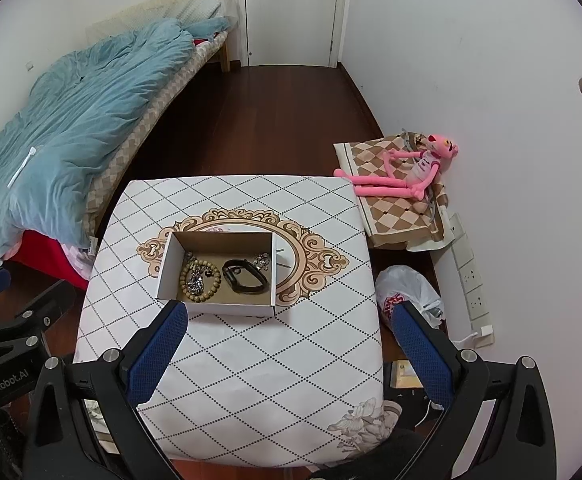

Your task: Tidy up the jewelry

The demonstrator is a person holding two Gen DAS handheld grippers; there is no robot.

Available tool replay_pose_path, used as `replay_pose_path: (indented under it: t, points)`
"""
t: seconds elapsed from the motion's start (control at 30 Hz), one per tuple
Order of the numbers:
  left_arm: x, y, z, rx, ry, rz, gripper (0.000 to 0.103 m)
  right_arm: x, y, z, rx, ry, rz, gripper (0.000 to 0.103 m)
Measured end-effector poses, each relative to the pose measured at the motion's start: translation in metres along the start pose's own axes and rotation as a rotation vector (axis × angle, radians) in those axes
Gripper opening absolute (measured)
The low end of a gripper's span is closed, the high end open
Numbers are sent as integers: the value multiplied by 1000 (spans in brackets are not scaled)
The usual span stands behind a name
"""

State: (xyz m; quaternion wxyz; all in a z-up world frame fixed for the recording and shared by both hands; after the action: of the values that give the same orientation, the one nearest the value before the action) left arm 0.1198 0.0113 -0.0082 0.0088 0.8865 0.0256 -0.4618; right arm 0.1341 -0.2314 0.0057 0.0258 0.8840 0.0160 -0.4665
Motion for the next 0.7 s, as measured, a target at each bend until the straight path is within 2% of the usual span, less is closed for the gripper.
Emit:
replay_pose_path:
  t: [0.7]
  points:
    - [3,-4,7,1,-8,-2,103,6,-3,5,-5,-20,4,103]
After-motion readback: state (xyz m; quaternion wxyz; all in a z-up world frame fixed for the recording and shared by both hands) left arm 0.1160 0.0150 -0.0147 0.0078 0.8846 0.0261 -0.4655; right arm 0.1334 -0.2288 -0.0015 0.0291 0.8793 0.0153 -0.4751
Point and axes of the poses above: each gripper's, at about its wrist camera, not at the fingertips, and x roughly the way its jaws point, y to its right, z to its underside, the point moved 1 cm from there along x, roughly the way its jaws point, and after that the axes turned 2 degrees about y, right-handed, at the moved point
